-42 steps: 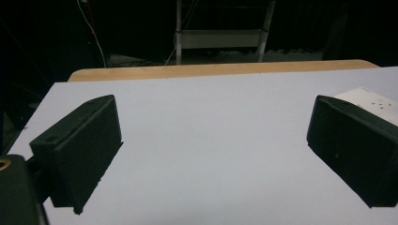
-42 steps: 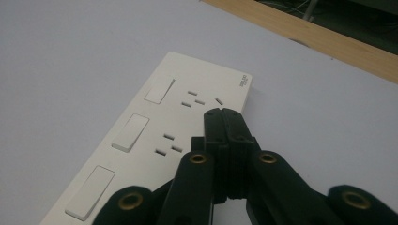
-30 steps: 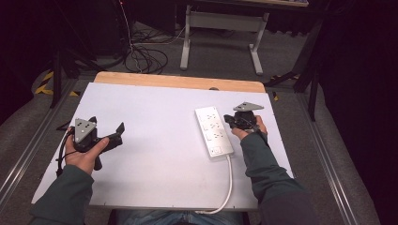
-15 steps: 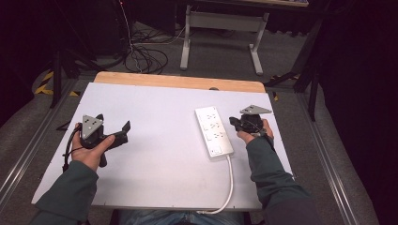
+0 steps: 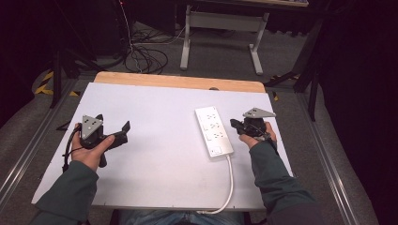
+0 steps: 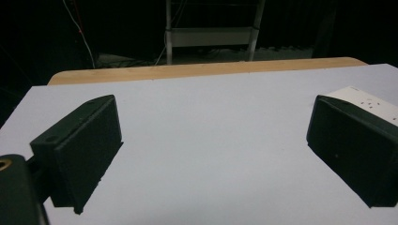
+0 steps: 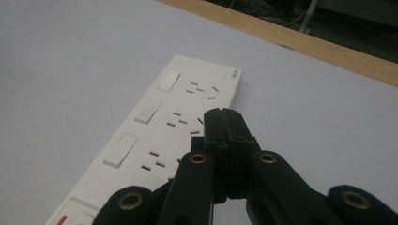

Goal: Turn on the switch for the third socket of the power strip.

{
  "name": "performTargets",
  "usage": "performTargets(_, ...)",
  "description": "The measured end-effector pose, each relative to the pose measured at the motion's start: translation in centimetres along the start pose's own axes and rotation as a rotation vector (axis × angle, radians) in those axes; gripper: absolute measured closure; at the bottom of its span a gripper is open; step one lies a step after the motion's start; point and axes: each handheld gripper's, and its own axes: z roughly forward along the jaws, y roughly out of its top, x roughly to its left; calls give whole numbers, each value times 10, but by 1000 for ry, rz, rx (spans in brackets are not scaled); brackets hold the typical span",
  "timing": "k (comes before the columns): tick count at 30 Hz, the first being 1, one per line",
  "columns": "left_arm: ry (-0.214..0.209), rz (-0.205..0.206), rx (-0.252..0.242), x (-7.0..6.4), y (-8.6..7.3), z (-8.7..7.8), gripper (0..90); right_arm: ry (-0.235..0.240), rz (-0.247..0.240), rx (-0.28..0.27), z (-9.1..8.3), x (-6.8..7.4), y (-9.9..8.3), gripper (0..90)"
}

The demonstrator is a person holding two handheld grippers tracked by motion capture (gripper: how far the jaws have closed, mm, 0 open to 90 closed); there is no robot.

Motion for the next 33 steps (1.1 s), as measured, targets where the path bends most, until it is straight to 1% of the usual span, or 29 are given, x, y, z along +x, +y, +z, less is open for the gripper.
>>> performTargets(4, 2, -1, -1, 0, 0, 0, 41, 2, 7, -8, -6, -1, -3, 900)
performTargets(12, 0, 2, 1, -1, 0, 1, 41, -3, 38, -22, -18, -8, -10, 900)
performTargets(16, 0, 3, 1, -1, 0, 1, 41, -9, 59, -39, -25, -12, -14, 900)
performTargets(20, 1, 3, 0, -1, 0, 0, 41, -8, 65, -43, -29, -14, -17, 900)
performTargets(24, 2, 4, -1, 0, 0, 0, 41, -10, 79, -59, -34, -16, -19, 900)
performTargets(27, 1, 2, -1, 0, 0, -1, 41, -15, 79, -56, -35, -18, -22, 900)
performTargets(33, 2, 5, 0, 0, 0, -1, 42, -14, 78, -66, -35, -17, -22, 899)
